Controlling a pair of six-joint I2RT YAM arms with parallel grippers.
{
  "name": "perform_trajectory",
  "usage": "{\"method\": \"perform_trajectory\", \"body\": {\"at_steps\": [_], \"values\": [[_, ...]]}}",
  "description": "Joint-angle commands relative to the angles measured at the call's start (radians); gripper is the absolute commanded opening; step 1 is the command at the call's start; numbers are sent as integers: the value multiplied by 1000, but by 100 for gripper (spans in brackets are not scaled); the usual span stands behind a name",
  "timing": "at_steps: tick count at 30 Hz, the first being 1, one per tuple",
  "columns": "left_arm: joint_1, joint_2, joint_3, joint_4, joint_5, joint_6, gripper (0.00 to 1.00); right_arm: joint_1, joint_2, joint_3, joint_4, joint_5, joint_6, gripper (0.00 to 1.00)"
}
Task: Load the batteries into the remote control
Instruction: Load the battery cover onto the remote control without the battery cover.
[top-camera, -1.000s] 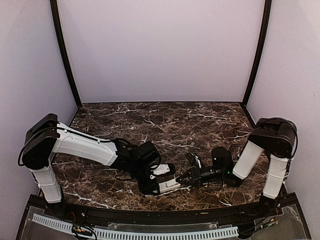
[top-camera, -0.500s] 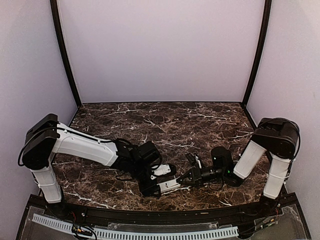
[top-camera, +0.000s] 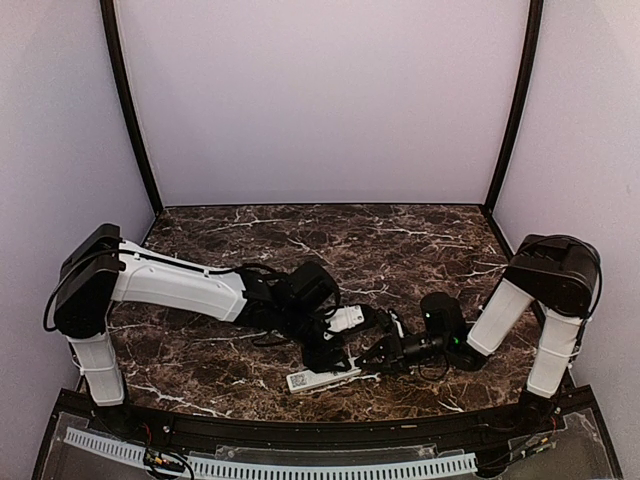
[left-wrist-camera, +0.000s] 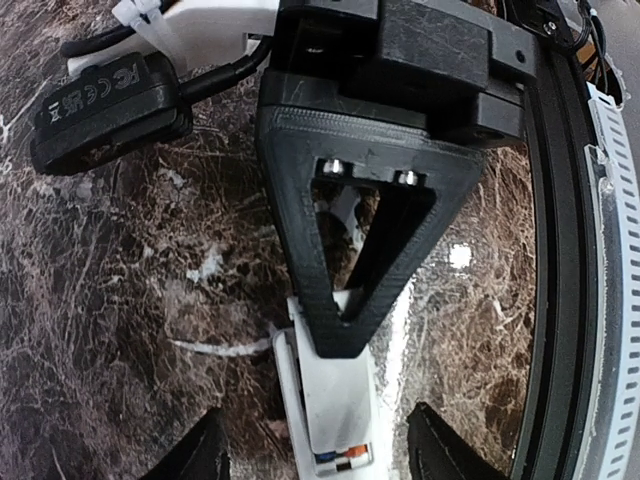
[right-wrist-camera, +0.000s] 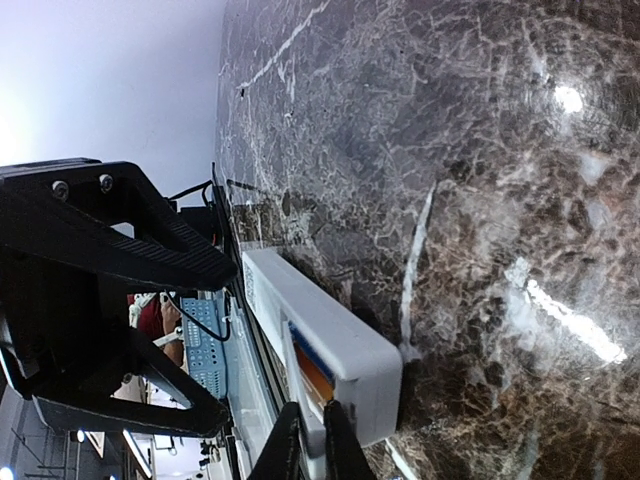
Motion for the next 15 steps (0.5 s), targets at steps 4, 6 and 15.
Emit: {"method": "perform_trajectory", "body": {"at_steps": [4, 6, 15], "values": [[-3, 69, 42, 6, 26, 39, 53, -17, -7, 6, -57, -2, -24, 10], [-4, 76, 44, 2, 29, 40, 51, -18, -10, 13, -68, -2, -30, 11], [-3, 86, 43, -26, 23, 35, 37, -20, -44, 36, -152, -4, -64, 11]]}}
